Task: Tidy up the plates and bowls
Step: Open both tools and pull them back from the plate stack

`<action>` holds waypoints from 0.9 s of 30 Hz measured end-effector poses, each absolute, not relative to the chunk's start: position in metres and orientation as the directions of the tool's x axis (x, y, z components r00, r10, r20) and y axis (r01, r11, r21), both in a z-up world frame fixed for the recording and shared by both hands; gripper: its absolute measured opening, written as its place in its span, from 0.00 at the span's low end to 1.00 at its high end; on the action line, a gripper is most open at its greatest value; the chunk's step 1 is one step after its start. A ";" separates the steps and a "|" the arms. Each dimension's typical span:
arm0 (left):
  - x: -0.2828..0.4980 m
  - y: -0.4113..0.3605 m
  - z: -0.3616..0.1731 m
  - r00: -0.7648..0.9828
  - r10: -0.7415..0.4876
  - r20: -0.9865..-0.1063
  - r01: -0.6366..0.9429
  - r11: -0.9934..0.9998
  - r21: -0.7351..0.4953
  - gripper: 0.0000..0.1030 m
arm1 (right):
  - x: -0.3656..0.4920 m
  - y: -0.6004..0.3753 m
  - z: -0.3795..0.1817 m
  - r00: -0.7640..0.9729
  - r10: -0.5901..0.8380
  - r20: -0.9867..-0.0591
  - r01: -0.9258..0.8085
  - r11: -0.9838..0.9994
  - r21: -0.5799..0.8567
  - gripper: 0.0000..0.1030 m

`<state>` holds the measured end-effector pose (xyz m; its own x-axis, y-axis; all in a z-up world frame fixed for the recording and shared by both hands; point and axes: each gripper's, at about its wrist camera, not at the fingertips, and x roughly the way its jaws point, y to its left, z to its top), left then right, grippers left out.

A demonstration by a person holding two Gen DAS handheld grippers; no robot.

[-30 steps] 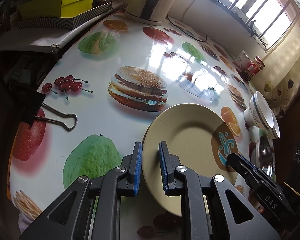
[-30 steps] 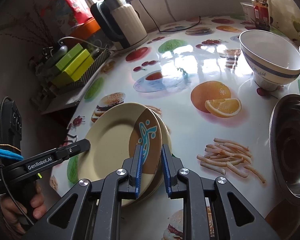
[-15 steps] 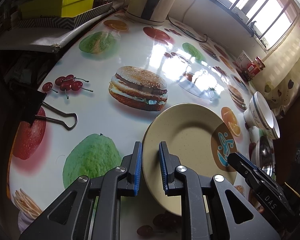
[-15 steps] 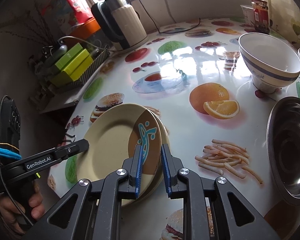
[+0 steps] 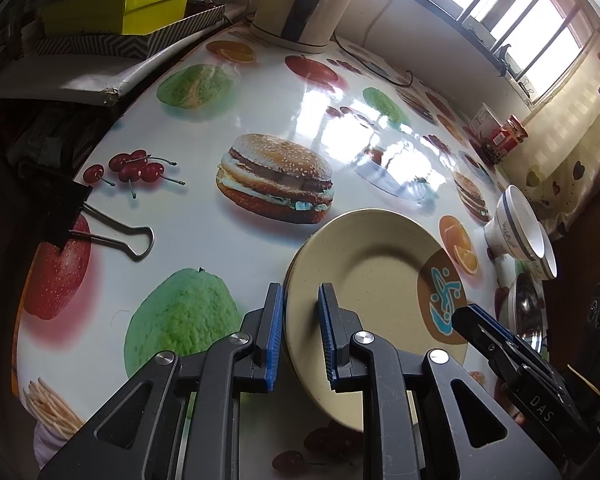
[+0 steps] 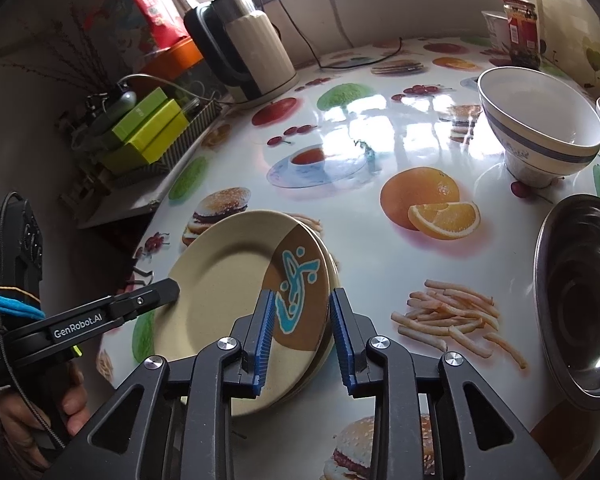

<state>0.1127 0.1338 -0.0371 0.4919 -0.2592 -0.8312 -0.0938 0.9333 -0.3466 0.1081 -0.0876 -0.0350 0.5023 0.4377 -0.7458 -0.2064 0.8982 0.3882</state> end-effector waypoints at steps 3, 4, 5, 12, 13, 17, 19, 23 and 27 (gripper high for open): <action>0.113 0.134 -0.038 0.491 -0.260 -0.832 -0.093 0.934 -0.346 0.21 | 0.108 -0.088 -0.035 0.503 0.437 -0.746 -0.204 0.899 0.389 0.32; 0.112 0.134 -0.038 0.492 -0.259 -0.831 -0.094 0.934 -0.346 0.23 | 0.108 -0.088 -0.035 0.504 0.436 -0.746 -0.202 0.899 0.389 0.33; 0.112 0.133 -0.038 0.493 -0.255 -0.832 -0.092 0.935 -0.342 0.23 | 0.109 -0.088 -0.035 0.505 0.435 -0.746 -0.200 0.899 0.389 0.33; 0.109 0.129 -0.036 0.515 -0.207 -0.832 -0.078 0.955 -0.286 0.26 | 0.110 -0.090 -0.034 0.508 0.438 -0.742 -0.200 0.898 0.393 0.36; 0.108 0.129 -0.035 0.521 -0.195 -0.831 -0.078 0.959 -0.274 0.26 | 0.110 -0.091 -0.034 0.509 0.438 -0.741 -0.199 0.898 0.393 0.37; 0.104 0.124 -0.031 0.553 -0.145 -0.820 -0.054 0.976 -0.209 0.40 | 0.111 -0.095 -0.035 0.517 0.435 -0.737 -0.196 0.899 0.393 0.42; 0.102 0.124 -0.029 0.566 -0.144 -0.812 -0.048 0.977 -0.207 0.45 | 0.112 -0.096 -0.035 0.524 0.424 -0.739 -0.194 0.904 0.381 0.44; 0.100 0.123 -0.030 0.574 -0.141 -0.807 -0.034 0.980 -0.195 0.45 | 0.115 -0.100 -0.036 0.528 0.421 -0.738 -0.193 0.905 0.379 0.48; 0.096 0.122 -0.032 0.575 -0.131 -0.808 -0.027 0.983 -0.179 0.45 | 0.115 -0.101 -0.037 0.529 0.415 -0.740 -0.200 0.909 0.366 0.53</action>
<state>0.0960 0.1222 -0.0320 0.5750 -0.1312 -0.8076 -0.0273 0.9834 -0.1792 0.1153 -0.1014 -0.0367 0.5292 0.4146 -0.7403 -0.2000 0.9089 0.3660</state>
